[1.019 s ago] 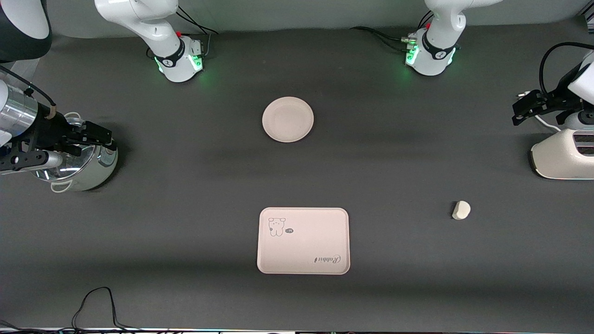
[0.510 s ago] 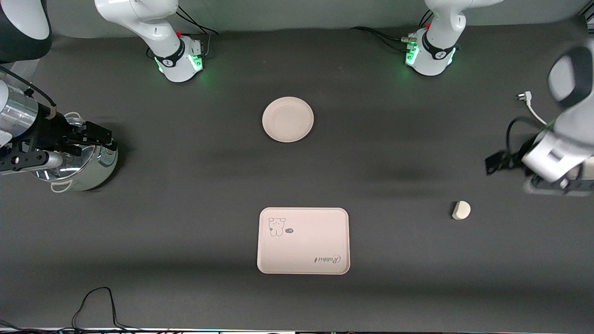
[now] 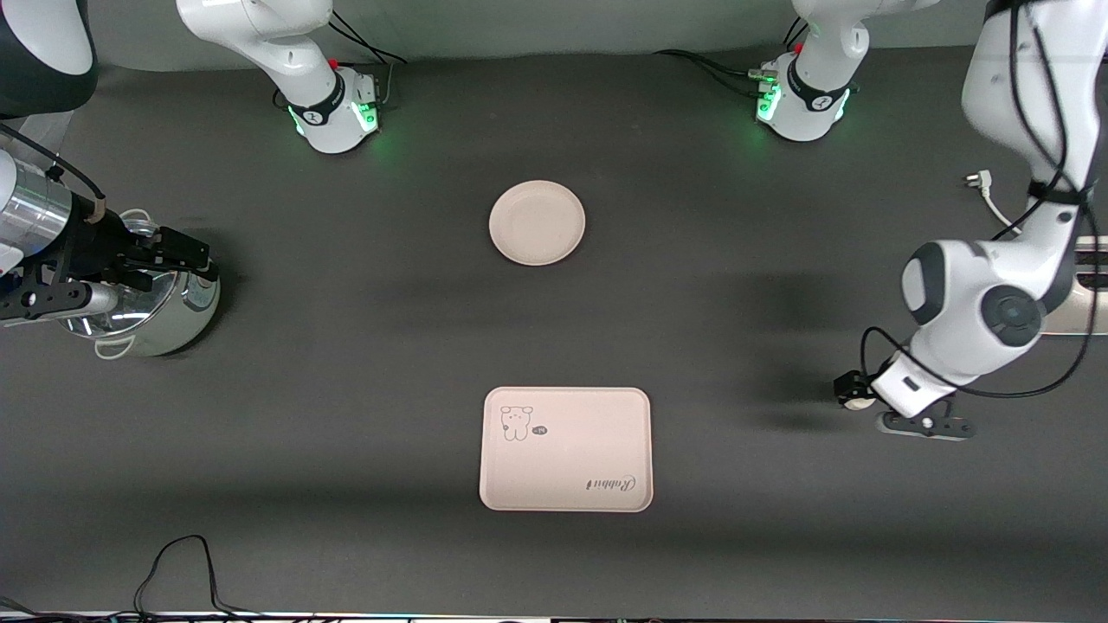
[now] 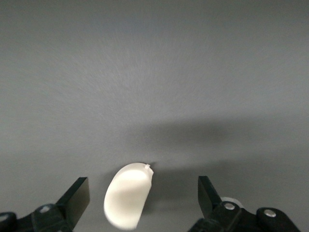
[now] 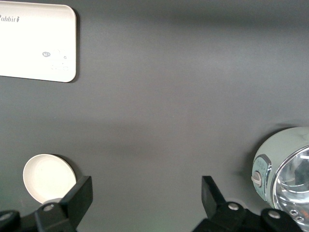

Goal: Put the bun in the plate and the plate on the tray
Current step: 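Close the left gripper on the white bun and lift it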

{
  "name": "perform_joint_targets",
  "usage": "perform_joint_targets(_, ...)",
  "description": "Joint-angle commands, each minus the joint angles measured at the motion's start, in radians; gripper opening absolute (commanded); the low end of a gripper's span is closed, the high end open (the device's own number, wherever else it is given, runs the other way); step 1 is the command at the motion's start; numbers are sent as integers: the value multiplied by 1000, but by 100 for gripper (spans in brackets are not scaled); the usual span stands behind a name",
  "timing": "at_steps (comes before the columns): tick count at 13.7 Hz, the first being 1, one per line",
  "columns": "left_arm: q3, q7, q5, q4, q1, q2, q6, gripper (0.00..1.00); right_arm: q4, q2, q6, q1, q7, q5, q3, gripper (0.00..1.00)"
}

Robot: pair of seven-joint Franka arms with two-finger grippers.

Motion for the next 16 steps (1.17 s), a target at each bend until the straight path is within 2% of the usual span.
perform_joint_targets(1, 4, 32, 22, -5, 14, 44, 54, 100, 11, 3, -6, 6, 23, 11, -5, 100)
perform_joint_targets(2, 4, 32, 22, -3, 14, 47, 53, 99, 11, 3, -6, 6, 23, 11, -5, 100)
perform_joint_targets(3, 4, 35, 22, -5, 14, 47, 46, 93, 11, 3, -6, 6, 23, 11, -5, 100)
perform_joint_targets(5, 6, 44, 22, -8, 16, 47, 40, 61, 9, 3, -6, 6, 23, 11, -5, 100)
perform_joint_targets(8, 7, 50, 22, -11, 16, 45, 31, 21, 8, 1, -6, 4, 23, 11, -6, 100)
perform_joint_targets(9, 7, 50, 22, -9, 16, 42, 17, 19, 8, 3, -6, 4, 23, 11, -6, 100)
perform_joint_targets(13, 4, 23, 15, 9, 4, 13, -25, 20, 7, 3, -6, 4, 22, 11, -6, 100)
perform_joint_targets(16, -5, -26, 8, 47, -34, -65, -183, 20, 6, 3, -6, 4, 22, 11, -6, 100)
